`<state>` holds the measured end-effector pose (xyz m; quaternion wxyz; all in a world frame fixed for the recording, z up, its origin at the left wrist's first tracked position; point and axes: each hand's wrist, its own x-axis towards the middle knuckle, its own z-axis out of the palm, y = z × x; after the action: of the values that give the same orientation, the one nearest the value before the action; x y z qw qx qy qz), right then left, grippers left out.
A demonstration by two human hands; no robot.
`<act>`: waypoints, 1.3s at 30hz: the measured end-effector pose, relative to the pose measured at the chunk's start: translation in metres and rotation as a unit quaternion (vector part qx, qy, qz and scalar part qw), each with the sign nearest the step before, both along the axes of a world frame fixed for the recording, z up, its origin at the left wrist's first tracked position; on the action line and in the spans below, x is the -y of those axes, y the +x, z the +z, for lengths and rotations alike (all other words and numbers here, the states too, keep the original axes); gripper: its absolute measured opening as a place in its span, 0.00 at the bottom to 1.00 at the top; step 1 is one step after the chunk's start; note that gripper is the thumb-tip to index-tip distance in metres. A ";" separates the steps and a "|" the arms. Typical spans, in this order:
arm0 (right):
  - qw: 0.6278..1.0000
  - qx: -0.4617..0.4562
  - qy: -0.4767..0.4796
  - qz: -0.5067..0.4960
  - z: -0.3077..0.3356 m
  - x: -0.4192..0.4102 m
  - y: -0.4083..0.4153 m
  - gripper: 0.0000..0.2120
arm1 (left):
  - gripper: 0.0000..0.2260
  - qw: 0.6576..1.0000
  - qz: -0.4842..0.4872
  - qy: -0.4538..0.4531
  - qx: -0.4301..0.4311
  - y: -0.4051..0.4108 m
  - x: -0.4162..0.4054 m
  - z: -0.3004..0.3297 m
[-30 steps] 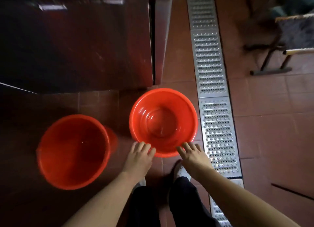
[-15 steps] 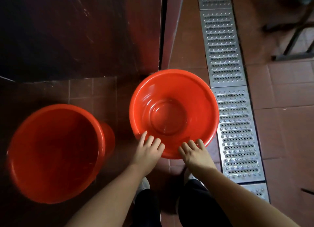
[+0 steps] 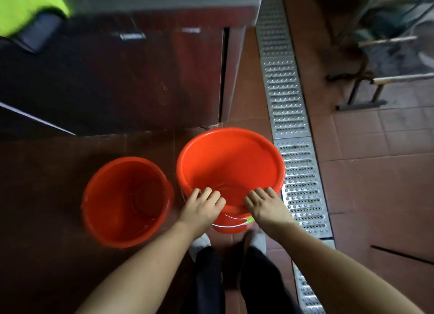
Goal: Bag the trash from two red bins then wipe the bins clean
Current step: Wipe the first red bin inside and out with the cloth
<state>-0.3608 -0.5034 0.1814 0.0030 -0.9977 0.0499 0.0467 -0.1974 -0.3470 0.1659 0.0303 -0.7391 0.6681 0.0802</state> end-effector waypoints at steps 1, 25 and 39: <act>1.000 -0.002 0.006 0.000 0.029 -0.004 -0.003 0.06 | 0.08 1.000 0.003 0.005 0.001 -0.002 -0.005 0.031; 0.962 0.228 -0.139 0.062 0.518 -0.005 -0.002 0.14 | 0.19 0.964 0.047 -0.120 0.231 -0.028 -0.037 0.555; 0.961 0.222 -0.155 0.051 0.539 0.052 0.154 0.15 | 0.16 0.960 0.048 -0.123 0.247 0.131 0.027 0.571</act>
<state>-0.2073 -0.5559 0.7202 -0.1429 -0.9724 0.0033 -0.1845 -0.0663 -0.3739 0.7366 0.0996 -0.7649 0.6086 -0.1863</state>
